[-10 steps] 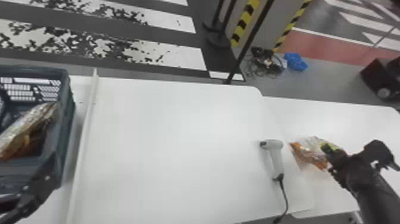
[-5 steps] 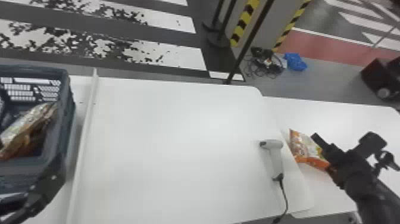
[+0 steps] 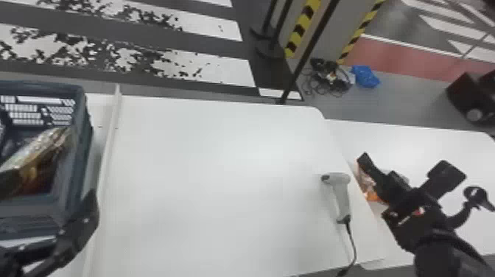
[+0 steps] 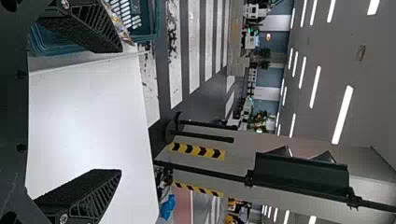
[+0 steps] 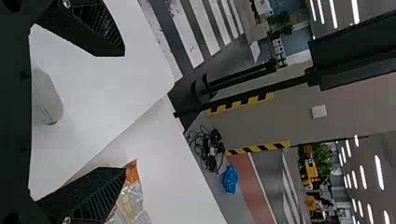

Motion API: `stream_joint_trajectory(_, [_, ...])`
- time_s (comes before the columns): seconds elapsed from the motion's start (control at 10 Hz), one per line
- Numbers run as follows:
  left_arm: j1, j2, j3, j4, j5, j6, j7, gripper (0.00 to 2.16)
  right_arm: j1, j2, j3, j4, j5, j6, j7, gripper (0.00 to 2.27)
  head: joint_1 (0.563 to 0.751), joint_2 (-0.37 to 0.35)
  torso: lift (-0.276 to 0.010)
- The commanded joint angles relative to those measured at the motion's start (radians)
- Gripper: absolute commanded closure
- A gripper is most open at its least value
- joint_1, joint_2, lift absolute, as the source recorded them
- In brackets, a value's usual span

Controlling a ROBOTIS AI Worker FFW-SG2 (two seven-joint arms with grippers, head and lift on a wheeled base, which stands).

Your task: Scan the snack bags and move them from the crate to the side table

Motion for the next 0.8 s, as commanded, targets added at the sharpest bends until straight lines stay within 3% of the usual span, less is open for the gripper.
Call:
stream_joint_trajectory(0.0, [-0.005,0.000,-0.007,0.004,0.000,0.000,0.000,0.07,0.066,0.057,0.041,-0.094,0.051,-0.071,0.045,0.06,0.695,-0.350,-0.087])
stream_joint_trajectory(0.2, [-0.016,-0.002,-0.015,0.023,0.000,-0.009,0.005,0.07,0.132,0.096,0.127,-0.191,0.130,-0.178,0.059,0.06,0.695,-0.350,-0.087])
stream_joint_trajectory(0.5, [-0.031,-0.005,-0.030,0.054,-0.011,-0.043,0.028,0.07,0.207,0.142,0.260,-0.309,0.223,-0.215,0.057,0.06,0.695,-0.350,-0.087])
stream_joint_trajectory(0.7, [-0.042,-0.006,-0.029,0.086,-0.009,-0.083,0.047,0.07,0.241,0.174,0.358,-0.329,0.308,-0.301,0.048,0.07,0.695,-0.338,-0.087])
